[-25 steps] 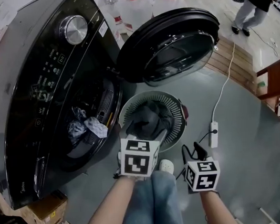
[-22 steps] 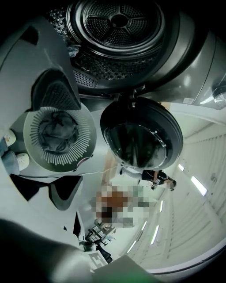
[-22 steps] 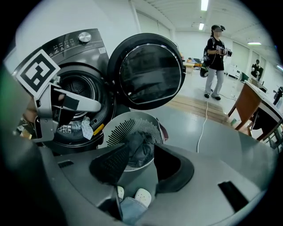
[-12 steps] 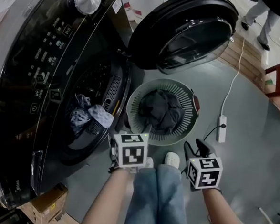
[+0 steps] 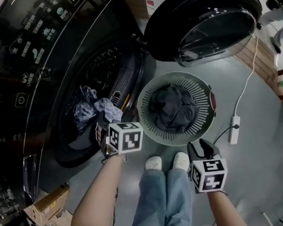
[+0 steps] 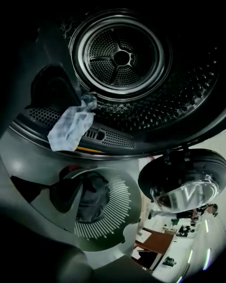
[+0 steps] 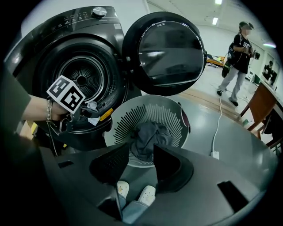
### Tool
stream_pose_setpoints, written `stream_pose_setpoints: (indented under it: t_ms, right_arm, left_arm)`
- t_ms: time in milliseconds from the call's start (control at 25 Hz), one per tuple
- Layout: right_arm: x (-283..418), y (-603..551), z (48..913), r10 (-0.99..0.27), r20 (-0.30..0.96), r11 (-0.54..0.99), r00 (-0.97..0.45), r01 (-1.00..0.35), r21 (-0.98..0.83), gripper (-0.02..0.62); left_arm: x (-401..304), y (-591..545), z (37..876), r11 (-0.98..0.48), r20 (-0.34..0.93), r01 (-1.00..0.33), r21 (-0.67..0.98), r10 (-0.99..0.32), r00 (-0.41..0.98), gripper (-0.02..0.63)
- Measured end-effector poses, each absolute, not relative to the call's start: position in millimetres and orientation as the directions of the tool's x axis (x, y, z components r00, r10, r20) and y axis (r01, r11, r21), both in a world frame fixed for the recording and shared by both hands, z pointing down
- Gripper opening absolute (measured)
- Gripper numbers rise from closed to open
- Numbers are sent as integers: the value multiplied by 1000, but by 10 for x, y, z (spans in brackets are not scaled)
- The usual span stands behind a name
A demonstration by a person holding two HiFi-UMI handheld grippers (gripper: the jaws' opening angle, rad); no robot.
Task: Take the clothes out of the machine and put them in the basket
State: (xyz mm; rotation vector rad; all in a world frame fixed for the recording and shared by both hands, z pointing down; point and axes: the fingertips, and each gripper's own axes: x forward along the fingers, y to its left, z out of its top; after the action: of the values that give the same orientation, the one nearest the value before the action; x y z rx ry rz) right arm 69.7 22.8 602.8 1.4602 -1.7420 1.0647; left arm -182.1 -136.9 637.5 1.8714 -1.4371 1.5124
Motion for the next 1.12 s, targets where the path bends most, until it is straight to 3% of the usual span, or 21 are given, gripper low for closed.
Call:
stream_pose_setpoints:
  t_ms: [680,720,760,880,920,960,1120]
  right_arm:
    - [590,279,6305,-444,876,82,-190,-982,-171,163]
    - [584,275,6303,-444,876,80,-189,-982,-172,161]
    - [578,270,6298,-445,876,78,-188,-982,-172,161]
    - [560,246,6261,-450,874,70,-185,-983,-171,160]
    - [546,243,6240,-451,873,67,-185,-983,-173,160]
    - [526,245,6216,-452,872,65,-187,-982,-177,158]
    - [463,238,6093,-456,867,79,-200,-980,-185,156]
  left_arm:
    - [-2347,-1739,6908,-521,877,-740,-426,-440,-194,480]
    - [-2338,-1730,6907,-531,884,-739,-414,-427,-188,456]
    - [-2322,-1716,6903,-539,892,-741,-401,-415,-180,359]
    - [-2308,-1708,6782,-514,859,-733,-446,-475,-189,305]
    - [-2312,-1715,6687,-488,830,-728,-481,-522,-198,73]
    - [-2311,-1707,6597,-466,810,-733,-496,-551,-198,20]
    - [-2344,-1639,6402,-413,815,-791,-450,-552,-176,20]
